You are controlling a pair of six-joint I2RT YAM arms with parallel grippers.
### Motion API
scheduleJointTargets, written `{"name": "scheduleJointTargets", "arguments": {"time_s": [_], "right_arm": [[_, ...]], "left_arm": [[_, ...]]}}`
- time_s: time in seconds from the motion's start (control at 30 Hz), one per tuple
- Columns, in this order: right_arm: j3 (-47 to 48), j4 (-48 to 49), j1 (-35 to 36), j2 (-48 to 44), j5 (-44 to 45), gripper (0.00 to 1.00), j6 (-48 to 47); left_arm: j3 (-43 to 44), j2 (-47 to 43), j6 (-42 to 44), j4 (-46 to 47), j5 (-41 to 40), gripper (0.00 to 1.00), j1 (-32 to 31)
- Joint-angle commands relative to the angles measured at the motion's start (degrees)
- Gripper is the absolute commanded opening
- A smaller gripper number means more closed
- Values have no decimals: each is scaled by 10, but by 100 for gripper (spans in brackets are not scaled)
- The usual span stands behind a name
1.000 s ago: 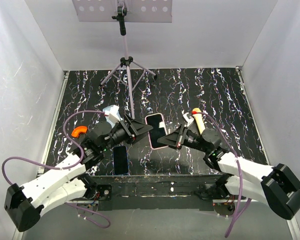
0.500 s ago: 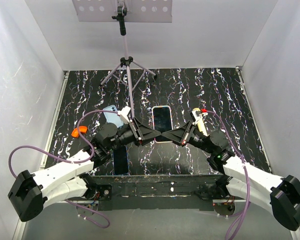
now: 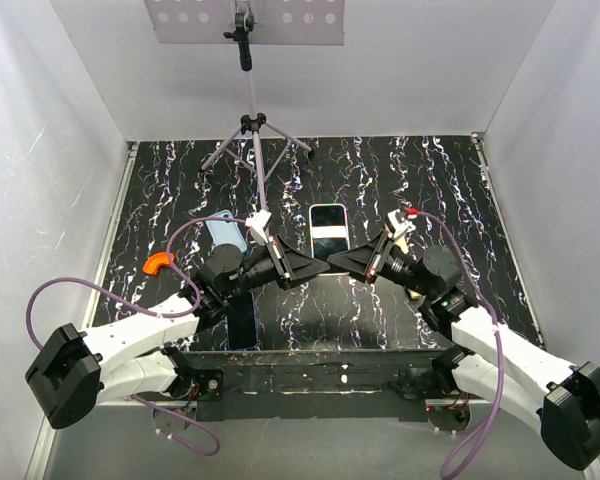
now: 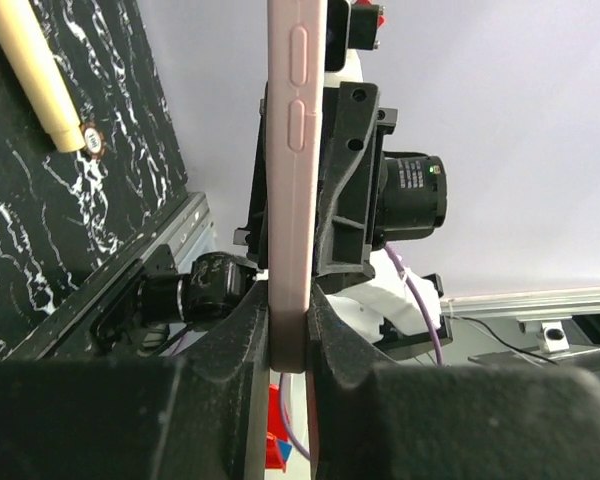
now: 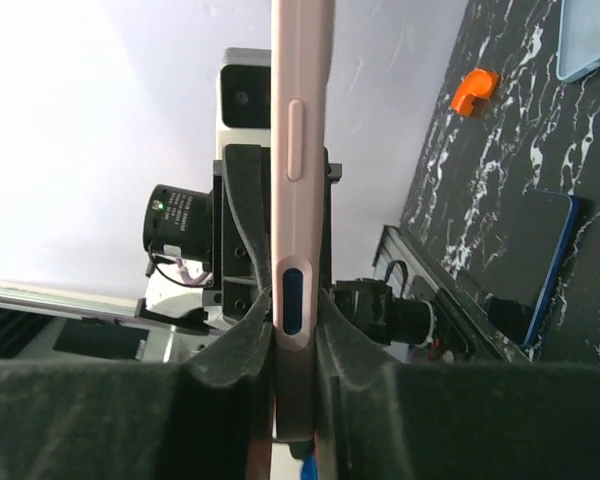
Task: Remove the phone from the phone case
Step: Pick up the phone at the center of the board.
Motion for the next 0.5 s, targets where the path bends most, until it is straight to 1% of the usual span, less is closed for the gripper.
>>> {"name": "scheduleJointTargets", "arguments": {"time_s": [0.0,0.03,0.1,0.17,0.27,0.33,0.37,0.47], "right_arm": [[110,-145,-68,-7,-103,35,-99],[134,-184,-87,0,-138,43,-127],[177,-242,-120,29,-232,45,-179],[209,-276,-148,57,-297,46,-209],[236,-265,-165,94,-385,47,-224],[264,-284,-166,116,-425,46,-248],[274,-302,-166,118,-431,46,-269],[288,-308,-169,127,-458,45,-293]], "left_arm": [[28,0,34,24,49,0,-6],[30,6,42,30,64,0,-6],[38,20,49,40,106,0,-6],[40,32,52,49,138,0,-6],[41,38,59,56,168,0,-5],[44,38,66,55,185,0,-6],[45,39,70,53,194,0,-7],[45,35,76,49,208,0,-6]]}}
